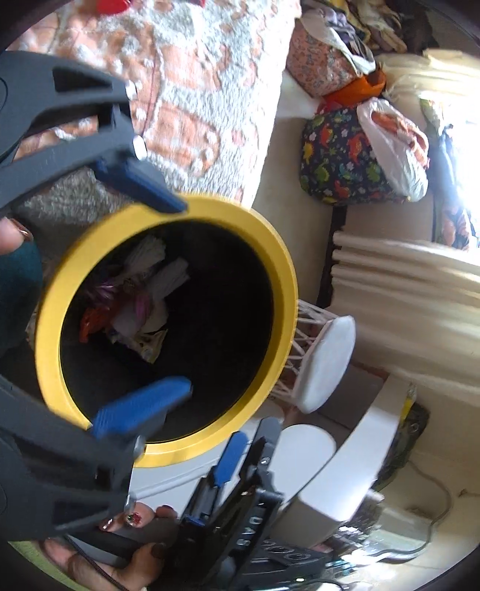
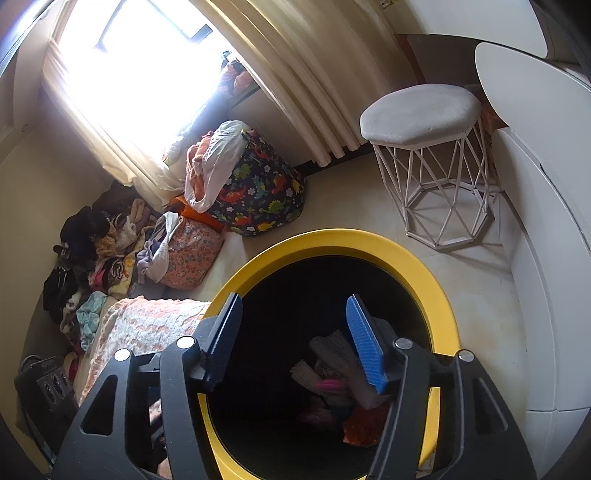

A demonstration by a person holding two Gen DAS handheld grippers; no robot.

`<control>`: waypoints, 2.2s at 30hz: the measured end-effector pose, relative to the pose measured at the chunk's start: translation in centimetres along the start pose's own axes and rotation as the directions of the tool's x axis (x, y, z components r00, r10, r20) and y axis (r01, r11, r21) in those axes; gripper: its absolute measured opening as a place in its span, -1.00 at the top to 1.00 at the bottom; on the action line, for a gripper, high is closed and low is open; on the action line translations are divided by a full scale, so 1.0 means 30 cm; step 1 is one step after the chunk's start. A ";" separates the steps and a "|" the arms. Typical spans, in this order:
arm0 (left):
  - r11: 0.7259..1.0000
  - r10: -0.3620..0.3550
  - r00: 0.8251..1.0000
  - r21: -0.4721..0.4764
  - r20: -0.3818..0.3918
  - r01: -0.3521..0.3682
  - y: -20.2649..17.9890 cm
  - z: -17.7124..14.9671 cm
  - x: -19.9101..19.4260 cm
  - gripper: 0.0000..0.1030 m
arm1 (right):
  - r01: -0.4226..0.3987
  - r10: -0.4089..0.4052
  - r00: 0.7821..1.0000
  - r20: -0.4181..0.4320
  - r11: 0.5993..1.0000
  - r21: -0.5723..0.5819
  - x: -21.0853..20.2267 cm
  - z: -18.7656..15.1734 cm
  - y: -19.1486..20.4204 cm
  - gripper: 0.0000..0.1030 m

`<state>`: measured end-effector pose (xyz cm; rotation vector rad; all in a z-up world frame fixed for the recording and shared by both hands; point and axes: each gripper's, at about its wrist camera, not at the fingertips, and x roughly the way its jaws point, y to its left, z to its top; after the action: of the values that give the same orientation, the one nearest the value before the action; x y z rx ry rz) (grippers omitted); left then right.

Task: Collect trash
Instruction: 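Open both tools to drop the wrappers into the bin, then withdraw both open tools toward the red candy tube and red wrapper, then grasp the red wrapper with the left tool while the right tool grasps the red candy tube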

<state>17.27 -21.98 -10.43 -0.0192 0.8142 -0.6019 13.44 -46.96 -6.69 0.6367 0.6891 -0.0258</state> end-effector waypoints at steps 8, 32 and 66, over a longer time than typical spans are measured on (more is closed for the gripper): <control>0.993 0.108 0.991 -0.048 0.074 -0.105 0.088 0.017 -0.105 -0.78 | -0.045 0.047 0.999 0.025 0.996 -0.081 -0.015 0.002 0.065 -0.30; 0.941 0.283 0.943 -0.243 0.175 -0.237 0.431 -0.015 -0.374 -0.78 | -0.266 0.238 0.964 -0.120 0.885 -0.381 0.038 -0.163 0.448 -0.49; 0.740 0.308 0.942 -0.656 0.132 -0.150 1.148 -0.170 -0.454 -0.31 | -0.524 0.165 0.824 -0.542 0.585 -0.619 0.490 -0.650 1.040 -0.37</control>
<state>23.67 14.77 -13.06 -0.6032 0.7430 -0.0526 20.52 -8.13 -10.21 -0.0665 0.9057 0.7881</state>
